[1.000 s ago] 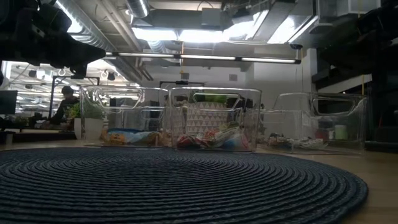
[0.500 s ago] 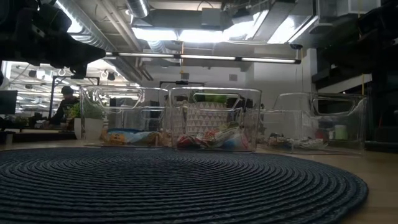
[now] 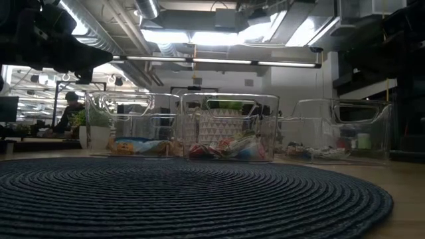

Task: Pick and place Granola Bars by type
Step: Return to Home Position

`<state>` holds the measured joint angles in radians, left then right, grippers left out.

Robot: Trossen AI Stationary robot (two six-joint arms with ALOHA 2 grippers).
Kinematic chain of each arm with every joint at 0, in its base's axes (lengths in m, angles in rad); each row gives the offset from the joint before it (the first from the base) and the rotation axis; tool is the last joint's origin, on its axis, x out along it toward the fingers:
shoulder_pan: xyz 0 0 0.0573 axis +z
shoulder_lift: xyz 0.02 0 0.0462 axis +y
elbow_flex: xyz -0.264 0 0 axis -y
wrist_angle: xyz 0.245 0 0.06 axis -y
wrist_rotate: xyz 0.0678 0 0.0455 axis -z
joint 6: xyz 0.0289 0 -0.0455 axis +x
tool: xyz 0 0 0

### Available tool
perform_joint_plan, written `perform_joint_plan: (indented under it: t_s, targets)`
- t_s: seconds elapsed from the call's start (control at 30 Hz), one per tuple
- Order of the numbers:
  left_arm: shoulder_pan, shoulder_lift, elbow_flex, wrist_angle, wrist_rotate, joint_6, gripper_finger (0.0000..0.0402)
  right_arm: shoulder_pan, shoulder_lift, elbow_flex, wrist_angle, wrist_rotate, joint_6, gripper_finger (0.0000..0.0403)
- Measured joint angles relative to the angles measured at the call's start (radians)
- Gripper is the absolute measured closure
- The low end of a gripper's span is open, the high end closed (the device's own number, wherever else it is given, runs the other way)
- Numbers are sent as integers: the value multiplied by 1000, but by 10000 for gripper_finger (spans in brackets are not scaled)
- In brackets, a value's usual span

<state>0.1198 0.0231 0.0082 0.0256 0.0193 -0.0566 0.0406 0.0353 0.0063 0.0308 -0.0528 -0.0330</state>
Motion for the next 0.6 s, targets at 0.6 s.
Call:
perform_joint_plan:
  t_s: [0.6]
  targets:
    - [0,0,0,0,0,0,396,0,0,0,0,0,3,371]
